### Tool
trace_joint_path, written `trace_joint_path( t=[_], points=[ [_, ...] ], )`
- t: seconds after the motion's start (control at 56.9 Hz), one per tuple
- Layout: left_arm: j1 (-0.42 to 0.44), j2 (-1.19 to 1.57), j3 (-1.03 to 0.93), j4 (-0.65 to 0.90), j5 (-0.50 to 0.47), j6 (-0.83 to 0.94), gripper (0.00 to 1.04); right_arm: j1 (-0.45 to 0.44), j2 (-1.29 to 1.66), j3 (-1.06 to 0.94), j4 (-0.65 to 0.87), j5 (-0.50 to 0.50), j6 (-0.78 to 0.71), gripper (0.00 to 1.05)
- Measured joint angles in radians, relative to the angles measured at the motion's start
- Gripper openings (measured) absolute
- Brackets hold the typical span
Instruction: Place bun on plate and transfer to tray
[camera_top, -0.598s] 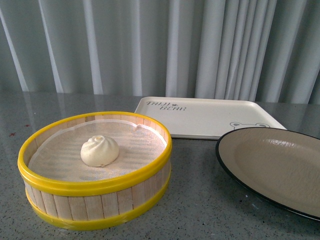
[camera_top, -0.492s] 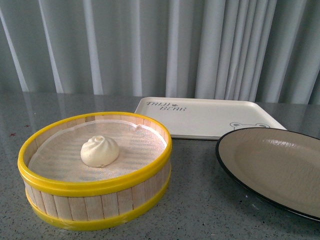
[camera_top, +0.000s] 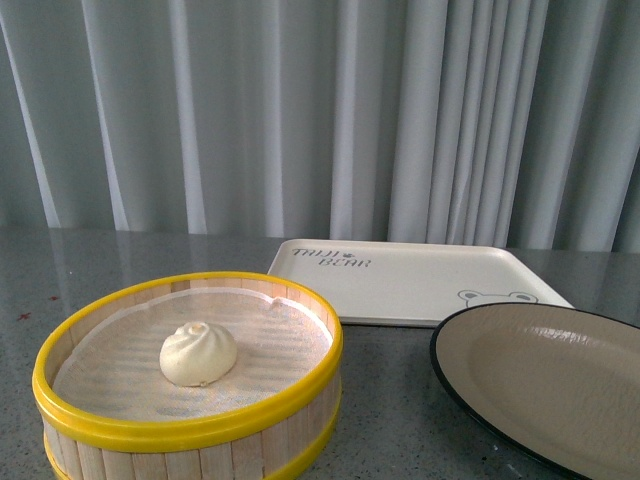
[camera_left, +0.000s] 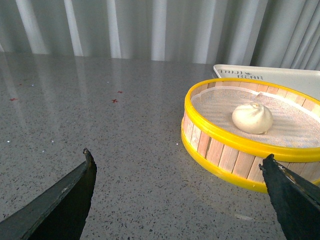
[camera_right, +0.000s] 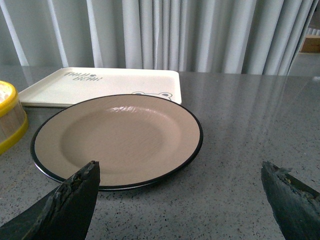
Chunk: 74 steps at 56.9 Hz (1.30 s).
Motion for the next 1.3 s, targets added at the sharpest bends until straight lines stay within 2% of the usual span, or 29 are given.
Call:
trace_joint_path(
  t=[0.352,0.369,0.404,0.44,0.492,0.58,0.633,0.844,0.897,1.037,1.143,1.301],
  points=[
    [0.0,0.0,0.0,0.0,0.0,0.0,0.98,0.0,0.0,0.0,0.0,0.0,0.0,0.96],
    [-0.005,0.01,0.005,-0.014,-0.016,-0.008,0.98,0.0,0.0,0.0,0.0,0.0,0.0,0.96],
    [-0.039,0.087,0.063,-0.152,-0.101,-0.086,0.98,0.0,0.0,0.0,0.0,0.0,0.0,0.96],
    [-0.064,0.193,0.129,-0.28,-0.138,-0.182,0.98,0.0,0.0,0.0,0.0,0.0,0.0,0.96],
    [-0.09,0.325,0.213,-0.274,-0.066,-0.292,0.98,0.0,0.0,0.0,0.0,0.0,0.0,0.96],
    [-0.127,0.445,0.356,-0.149,-0.012,-0.324,0.98,0.0,0.0,0.0,0.0,0.001,0.0,0.96],
    [-0.15,0.529,0.458,-0.069,0.006,-0.312,0.98,0.0,0.0,0.0,0.0,0.0,0.0,0.96],
    [-0.229,0.87,0.687,-0.01,0.031,-0.145,0.98,0.0,0.0,0.0,0.0,0.0,0.0,0.96],
    [-0.247,0.961,0.733,-0.027,0.034,-0.097,0.98,0.0,0.0,0.0,0.0,0.0,0.0,0.96],
    [-0.294,1.189,0.864,-0.098,-0.037,-0.01,0.98,0.0,0.0,0.0,0.0,0.0,0.0,0.96],
    [-0.307,1.306,0.93,-0.129,-0.075,0.001,0.98,0.0,0.0,0.0,0.0,0.0,0.0,0.96],
    [-0.332,1.397,1.001,-0.182,-0.078,-0.008,0.98,0.0,0.0,0.0,0.0,0.0,0.0,0.96]
  ],
)
